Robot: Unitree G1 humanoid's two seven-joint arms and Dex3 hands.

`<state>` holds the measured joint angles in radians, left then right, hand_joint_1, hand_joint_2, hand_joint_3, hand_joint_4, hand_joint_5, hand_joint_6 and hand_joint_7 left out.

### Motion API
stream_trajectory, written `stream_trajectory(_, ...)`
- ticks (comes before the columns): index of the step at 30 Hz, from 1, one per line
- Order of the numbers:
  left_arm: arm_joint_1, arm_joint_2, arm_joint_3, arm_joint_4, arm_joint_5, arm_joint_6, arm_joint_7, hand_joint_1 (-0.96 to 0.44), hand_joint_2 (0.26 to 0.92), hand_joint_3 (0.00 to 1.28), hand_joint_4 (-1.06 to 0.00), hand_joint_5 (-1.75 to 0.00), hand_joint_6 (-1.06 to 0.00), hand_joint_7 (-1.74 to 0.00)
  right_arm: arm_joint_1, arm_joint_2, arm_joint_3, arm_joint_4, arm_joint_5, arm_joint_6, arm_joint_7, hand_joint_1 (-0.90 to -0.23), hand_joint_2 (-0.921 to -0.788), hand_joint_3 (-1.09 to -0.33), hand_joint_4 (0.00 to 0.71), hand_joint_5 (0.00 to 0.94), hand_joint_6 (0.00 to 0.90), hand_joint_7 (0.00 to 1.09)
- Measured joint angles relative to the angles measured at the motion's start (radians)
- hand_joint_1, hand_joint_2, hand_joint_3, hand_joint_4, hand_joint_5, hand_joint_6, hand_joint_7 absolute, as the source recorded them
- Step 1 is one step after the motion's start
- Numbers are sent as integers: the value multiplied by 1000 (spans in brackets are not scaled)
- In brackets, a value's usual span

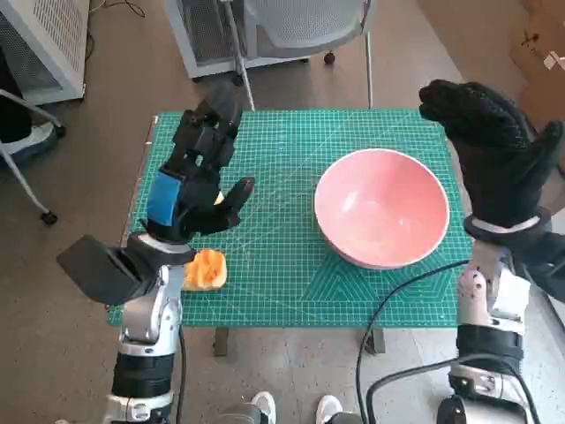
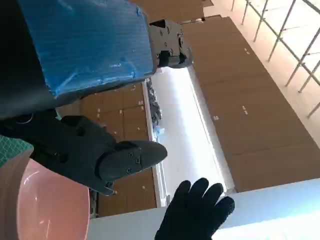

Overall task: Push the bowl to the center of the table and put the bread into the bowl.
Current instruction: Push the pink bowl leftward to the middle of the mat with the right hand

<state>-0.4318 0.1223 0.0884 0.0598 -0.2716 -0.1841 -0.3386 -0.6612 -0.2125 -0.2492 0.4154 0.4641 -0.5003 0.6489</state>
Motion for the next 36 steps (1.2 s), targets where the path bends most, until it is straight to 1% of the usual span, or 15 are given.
stream_trajectory(8, -15, -1, -1, 13, 0, -3, -7, -316, 677, 686, -25, -17, 1, -428, 4, -7, 0, -12, -2, 0, -10, -641, -921, -766, 293, 0, 402, 0)
stream_trajectory(16, -23, -7, -2, 41, 0, -15, -14, -324, 673, 687, -25, -18, 1, -430, 8, -13, 0, -22, -11, 0, -19, -640, -921, -766, 291, 0, 401, 0)
stream_trajectory(19, -24, -8, -3, 47, 0, -19, -18, -325, 672, 688, -24, -18, 1, -430, 8, -17, 0, -23, -18, 0, -20, -640, -921, -766, 291, 0, 401, 0)
stream_trajectory(22, -26, -9, -3, 52, 0, -22, -22, -326, 672, 688, -22, -17, 1, -430, 8, -19, -1, -23, -19, 0, -20, -636, -921, -767, 290, 0, 402, 1)
stream_trajectory(36, -34, -9, -2, 77, -1, -38, -37, -323, 672, 688, -20, -17, 1, -424, 8, -19, 0, -26, -27, 1, -26, -636, -921, -772, 287, 0, 402, 1)
